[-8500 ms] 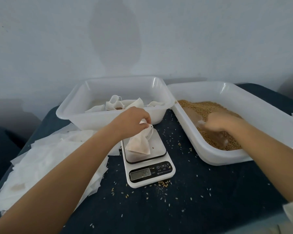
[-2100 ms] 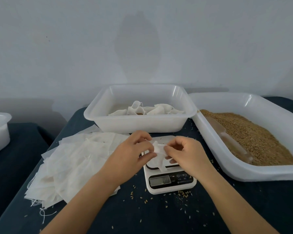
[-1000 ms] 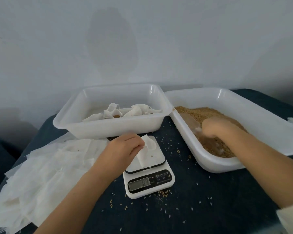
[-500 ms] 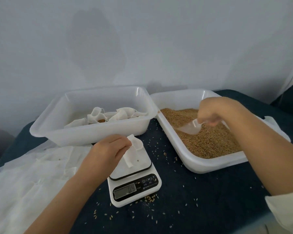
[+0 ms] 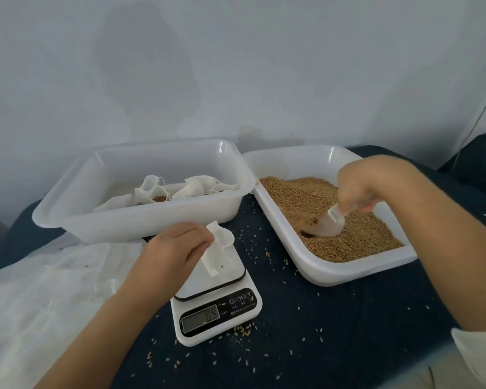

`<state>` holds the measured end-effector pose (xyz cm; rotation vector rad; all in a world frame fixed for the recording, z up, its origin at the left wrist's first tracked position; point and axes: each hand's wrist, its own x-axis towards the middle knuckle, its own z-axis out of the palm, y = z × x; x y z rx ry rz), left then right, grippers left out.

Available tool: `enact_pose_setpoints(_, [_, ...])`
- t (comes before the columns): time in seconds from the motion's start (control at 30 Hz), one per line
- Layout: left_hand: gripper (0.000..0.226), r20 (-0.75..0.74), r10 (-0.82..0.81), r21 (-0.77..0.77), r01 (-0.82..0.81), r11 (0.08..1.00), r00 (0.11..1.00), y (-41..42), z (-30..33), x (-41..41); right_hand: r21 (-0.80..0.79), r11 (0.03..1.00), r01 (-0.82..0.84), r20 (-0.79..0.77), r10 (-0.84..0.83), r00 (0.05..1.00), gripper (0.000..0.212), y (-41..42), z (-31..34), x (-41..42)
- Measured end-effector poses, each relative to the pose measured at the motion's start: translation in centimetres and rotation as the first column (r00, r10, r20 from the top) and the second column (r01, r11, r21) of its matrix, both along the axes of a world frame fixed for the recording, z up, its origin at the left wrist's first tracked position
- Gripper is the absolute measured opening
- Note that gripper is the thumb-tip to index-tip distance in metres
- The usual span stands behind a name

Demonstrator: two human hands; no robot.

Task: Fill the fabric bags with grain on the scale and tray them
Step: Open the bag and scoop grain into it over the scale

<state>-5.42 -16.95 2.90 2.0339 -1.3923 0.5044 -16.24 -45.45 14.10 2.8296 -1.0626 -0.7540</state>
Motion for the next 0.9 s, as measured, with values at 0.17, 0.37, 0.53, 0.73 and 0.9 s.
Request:
enact_pose_setpoints(0.17, [0.023, -0.019, 0.004, 0.006, -0.004, 1.0, 1.0, 0.6, -0.3, 0.2, -0.04, 0.999, -0.014, 0.207, 0.022, 0.978, 0.033, 0.3, -4.4, 1.1])
enact_pose_setpoints(0.37, [0.03, -0.041, 0.003, -0.011, -0.004, 1.0, 0.999, 0.7, -0.4, 0.0, 0.113, 0.993, 0.043, 0.406, -0.086, 0.91, 0.052, -0.1, -8.3, 2.5])
enact_pose_setpoints(0.53, [0.022, -0.027, 0.023, -0.008, -0.023, 1.0, 0.999, 0.6, -0.4, -0.2, 0.097, 0.994, 0.042, 0.401, -0.077, 0.913, 0.031, -0.6, -8.3, 5.2])
enact_pose_setpoints(0.73, [0.018, -0.038, 0.027, -0.01, -0.028, 1.0, 0.999, 0.8, -0.2, -0.3, 0.107, 0.994, 0.028, 0.405, -0.07, 0.912, 0.024, -0.3, -8.8, 7.0])
enact_pose_setpoints(0.9, [0.006, -0.109, 0.063, -0.031, -0.066, 0.997, 0.992, 1.3, 0.0, 0.5, 0.107, 0.994, -0.012, 0.512, -0.045, 0.858, 0.04, -1.7, -8.4, 5.5])
